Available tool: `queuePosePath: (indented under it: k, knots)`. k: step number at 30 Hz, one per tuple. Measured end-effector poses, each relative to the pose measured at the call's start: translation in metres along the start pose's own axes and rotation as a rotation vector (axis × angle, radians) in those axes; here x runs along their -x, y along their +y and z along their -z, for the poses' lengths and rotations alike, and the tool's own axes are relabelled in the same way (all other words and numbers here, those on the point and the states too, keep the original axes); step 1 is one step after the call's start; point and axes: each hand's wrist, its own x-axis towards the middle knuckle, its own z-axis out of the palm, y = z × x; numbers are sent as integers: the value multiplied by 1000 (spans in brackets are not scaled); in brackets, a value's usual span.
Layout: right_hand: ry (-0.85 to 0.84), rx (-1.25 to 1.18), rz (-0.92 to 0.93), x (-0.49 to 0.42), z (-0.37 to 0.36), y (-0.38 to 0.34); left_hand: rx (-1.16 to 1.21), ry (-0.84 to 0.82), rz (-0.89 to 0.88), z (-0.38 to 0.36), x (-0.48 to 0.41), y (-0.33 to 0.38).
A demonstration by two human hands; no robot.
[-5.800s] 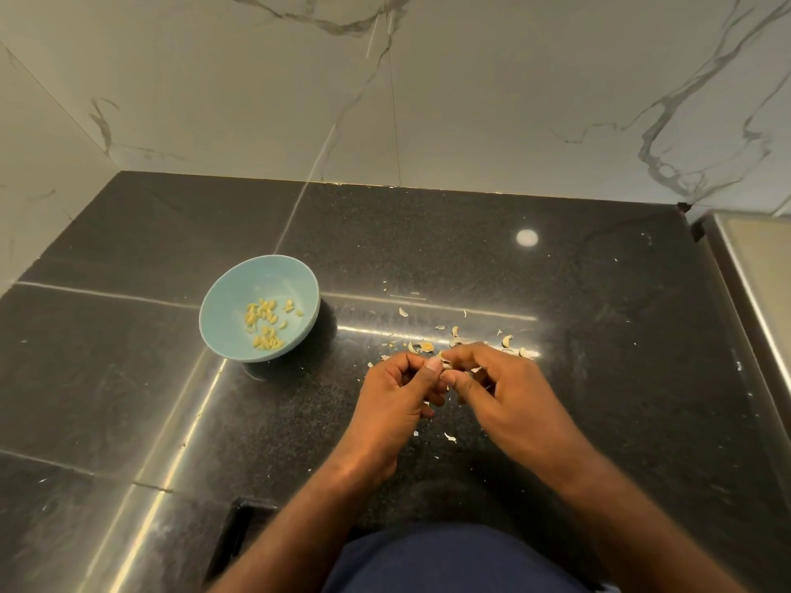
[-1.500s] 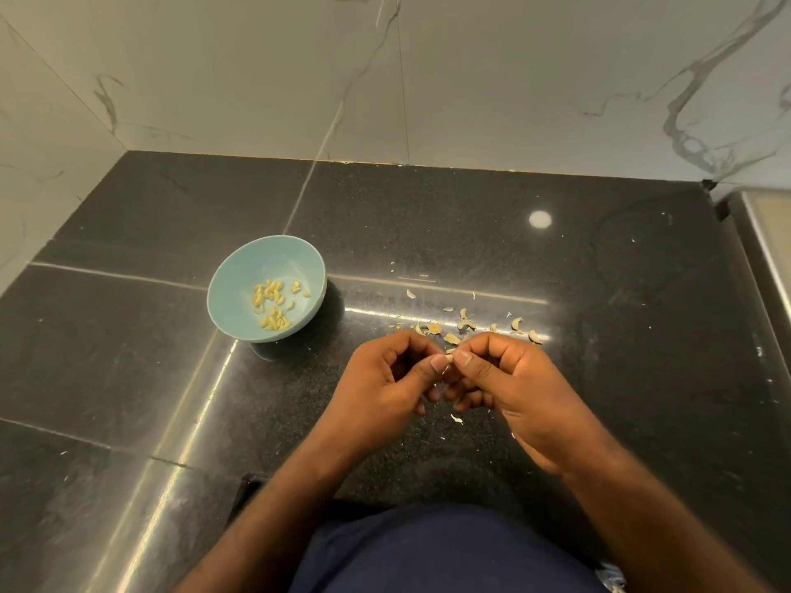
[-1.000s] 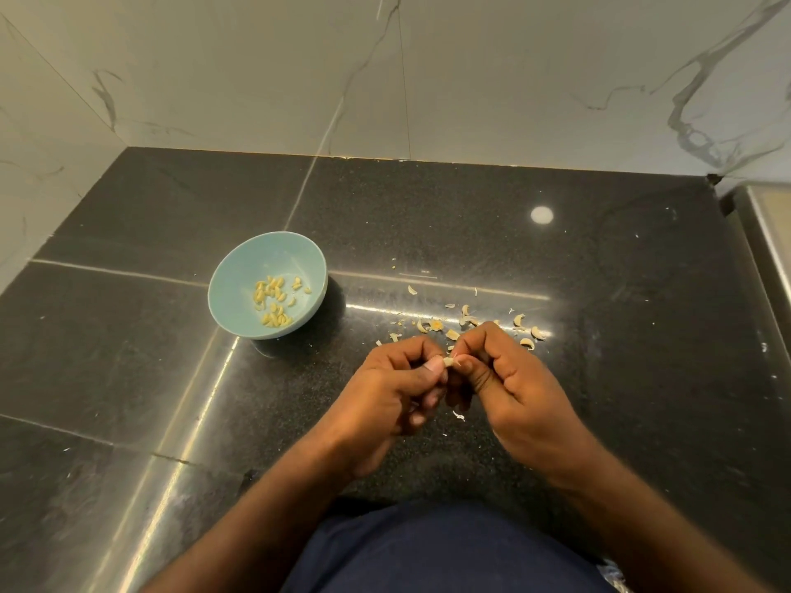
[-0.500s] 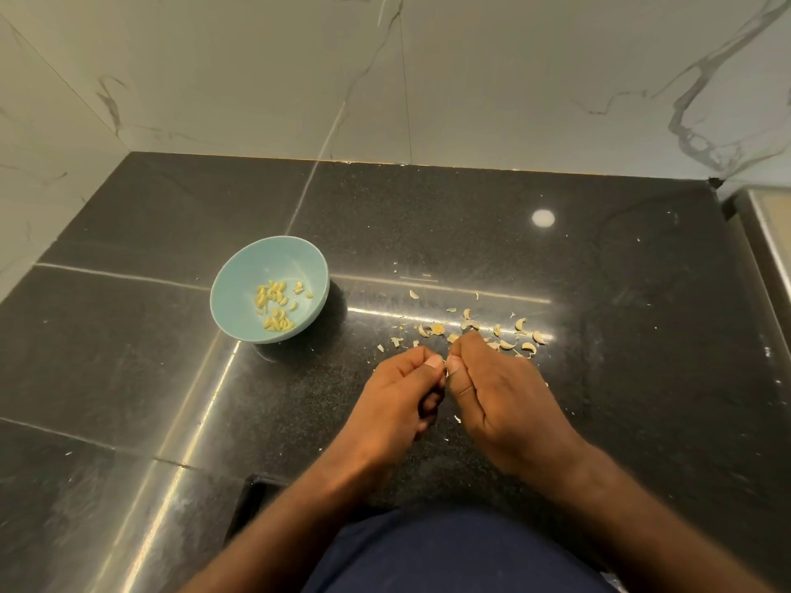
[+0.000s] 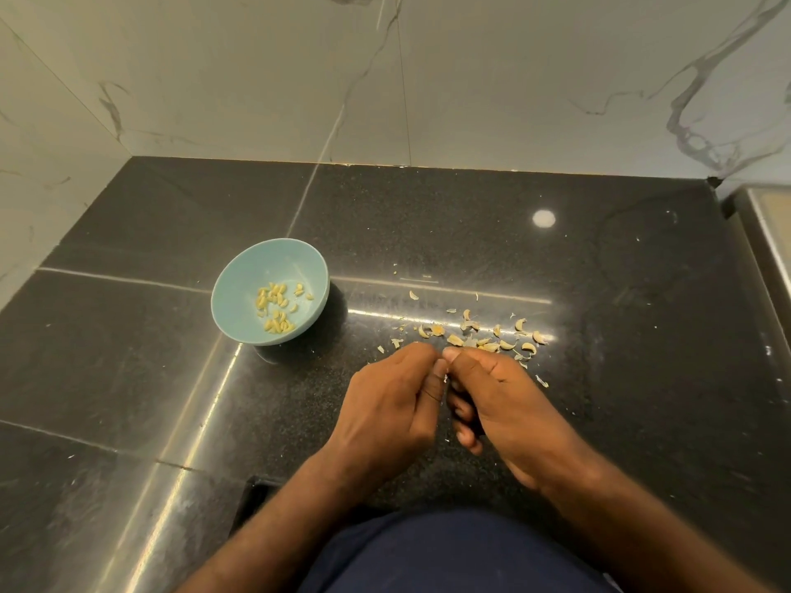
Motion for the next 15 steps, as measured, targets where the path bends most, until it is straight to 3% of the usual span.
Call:
queuePosePath:
  k: [3,7,11,15]
  knots:
    - [25,177,225,-2,0,6,417,-50,247,2,-2,11]
    - [105,602,546,-7,10,18,755,-129,529,9,-6,23]
    - [140,680,654,-10,15,25,838,-130,597,10,-6,27]
    - [165,554,623,-8,14,25,756,-103,523,5,-4,22]
